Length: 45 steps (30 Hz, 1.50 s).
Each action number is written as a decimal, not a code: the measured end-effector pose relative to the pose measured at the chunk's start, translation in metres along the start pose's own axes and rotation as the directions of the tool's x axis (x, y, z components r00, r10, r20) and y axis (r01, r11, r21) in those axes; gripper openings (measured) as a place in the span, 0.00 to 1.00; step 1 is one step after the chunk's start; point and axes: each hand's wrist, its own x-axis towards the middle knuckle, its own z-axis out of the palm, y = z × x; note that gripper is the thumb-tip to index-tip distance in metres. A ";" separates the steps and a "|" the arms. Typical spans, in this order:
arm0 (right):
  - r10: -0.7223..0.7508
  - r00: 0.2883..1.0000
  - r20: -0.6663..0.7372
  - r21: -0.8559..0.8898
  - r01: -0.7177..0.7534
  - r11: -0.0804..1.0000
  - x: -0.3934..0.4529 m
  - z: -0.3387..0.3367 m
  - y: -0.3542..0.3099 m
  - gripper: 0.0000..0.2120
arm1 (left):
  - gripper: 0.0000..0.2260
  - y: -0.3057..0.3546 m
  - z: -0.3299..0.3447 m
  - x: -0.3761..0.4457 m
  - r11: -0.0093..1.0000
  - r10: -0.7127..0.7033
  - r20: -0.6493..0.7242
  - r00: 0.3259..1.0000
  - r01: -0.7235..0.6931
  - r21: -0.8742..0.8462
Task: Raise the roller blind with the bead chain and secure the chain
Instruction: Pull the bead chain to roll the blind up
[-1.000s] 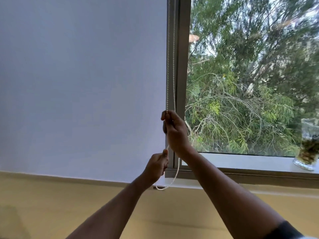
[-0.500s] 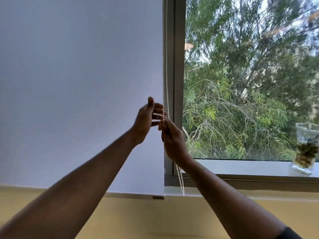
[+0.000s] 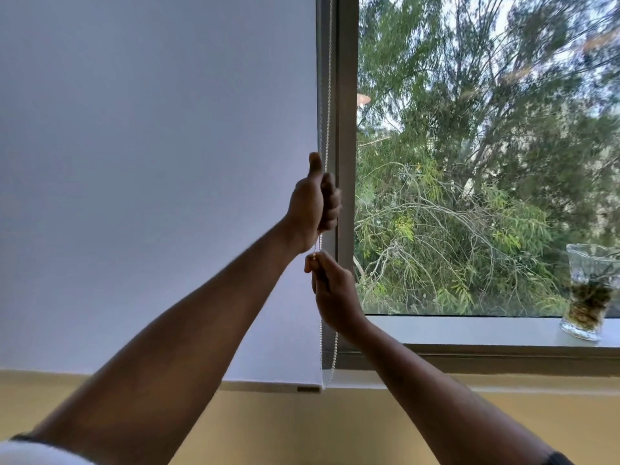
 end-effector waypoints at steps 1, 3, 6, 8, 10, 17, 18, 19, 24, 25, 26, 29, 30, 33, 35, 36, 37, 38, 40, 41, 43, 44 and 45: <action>0.026 0.999 0.021 -0.018 -0.025 1.000 -0.006 -0.001 0.007 0.12 | 0.25 -0.010 -0.001 -0.004 1.000 0.003 -0.009 1.000 -0.003 0.018; 0.076 0.995 0.064 -0.066 -0.072 0.995 -0.017 -0.001 0.021 0.12 | 0.25 -0.029 -0.006 -0.012 0.999 0.000 -0.033 0.999 0.001 0.035; 0.139 0.986 0.087 -0.146 -0.125 0.981 -0.032 -0.002 0.039 0.11 | 0.25 -0.053 -0.012 -0.024 0.999 -0.008 -0.063 0.998 0.011 0.044; 0.195 0.977 0.091 -0.175 -0.177 0.969 -0.040 -0.002 0.049 0.11 | 0.26 -0.069 -0.011 -0.033 0.998 -0.027 -0.086 0.996 0.031 0.049; 0.240 0.966 0.101 -0.157 -0.222 0.962 -0.044 -0.005 0.053 0.14 | 0.26 -0.086 -0.012 -0.042 0.999 -0.039 -0.103 0.994 0.042 0.029; 0.290 0.952 0.096 0.252 -0.305 0.918 -0.008 -0.034 0.012 0.15 | 0.27 -0.122 -0.024 -0.062 0.997 -0.017 -0.158 0.987 0.029 0.076; 0.303 0.947 0.107 0.307 -0.321 0.896 0.003 -0.037 0.001 0.15 | 0.27 -0.126 -0.025 -0.063 0.993 -0.011 -0.160 0.987 0.030 0.114; 0.302 0.946 0.121 0.353 -0.325 0.877 0.014 -0.039 -0.010 0.15 | 0.27 -0.131 -0.026 -0.065 0.988 -0.010 -0.156 0.988 0.034 0.151; 0.202 0.967 0.158 0.511 -0.255 0.821 0.069 -0.033 -0.071 0.17 | 0.26 -0.145 -0.030 -0.077 0.984 -0.037 -0.149 0.988 0.062 0.165; 0.189 0.972 0.141 0.522 -0.235 0.820 0.076 -0.031 -0.078 0.15 | 0.26 -0.148 -0.029 -0.079 0.982 -0.044 -0.155 0.987 0.072 0.176; 0.181 0.976 0.119 0.519 -0.216 0.827 0.082 -0.029 -0.081 0.15 | 0.25 -0.153 -0.029 -0.082 0.978 -0.051 -0.160 0.986 0.082 0.190; 0.163 0.986 0.047 0.491 -0.165 0.856 0.083 -0.022 -0.078 0.15 | 0.26 -0.162 -0.031 -0.086 0.966 -0.062 -0.172 0.983 0.102 0.237; 0.160 0.987 0.020 0.486 -0.150 0.861 0.079 -0.020 -0.077 0.14 | 0.26 -0.163 -0.033 -0.086 0.954 -0.068 -0.174 0.982 0.116 0.277; 0.150 0.988 -0.035 0.414 -0.122 0.902 0.062 -0.014 -0.067 0.14 | 0.27 -0.160 -0.044 -0.083 0.904 -0.164 -0.135 0.977 0.204 0.377; 0.135 0.990 -0.044 0.349 -0.111 0.930 0.050 -0.012 -0.058 0.13 | 0.27 -0.154 -0.054 -0.079 0.886 -0.208 -0.106 0.972 0.233 0.400; 0.124 0.992 -0.040 0.317 -0.105 0.943 0.044 -0.011 -0.054 0.12 | 0.27 -0.149 -0.059 -0.076 0.886 -0.203 -0.120 0.972 0.235 0.399; 0.104 0.994 -0.039 0.278 -0.090 0.956 0.038 -0.011 -0.050 0.11 | 0.25 -0.142 -0.064 -0.073 0.891 -0.187 -0.149 0.971 0.231 0.390; 0.083 0.996 -0.037 0.253 -0.071 0.965 0.032 -0.010 -0.046 0.10 | 0.23 -0.132 -0.068 -0.068 0.899 -0.161 -0.184 0.970 0.221 0.379; 0.059 0.998 -0.029 0.249 -0.050 0.967 0.021 -0.009 -0.037 0.10 | 0.22 -0.109 -0.072 -0.057 0.926 -0.102 -0.243 0.965 0.181 0.331; 0.057 0.998 -0.024 0.243 -0.050 0.969 0.015 -0.007 -0.031 0.11 | 0.22 -0.095 -0.071 -0.051 0.947 -0.078 -0.265 0.961 0.154 0.282; 0.072 0.997 -0.012 0.161 -0.069 0.985 0.001 -0.002 -0.015 0.13 | 0.24 -0.065 -0.063 -0.036 0.980 -0.048 -0.271 0.962 0.098 0.174; 0.078 0.997 0.003 0.115 -0.078 0.990 -0.007 0.001 -0.006 0.12 | 0.25 -0.051 -0.057 -0.030 0.988 -0.041 -0.250 0.967 0.076 0.133; 0.086 0.996 0.021 0.086 -0.087 0.992 -0.015 0.003 0.003 0.11 | 0.26 -0.038 -0.051 -0.023 0.993 -0.042 -0.220 0.975 0.065 0.099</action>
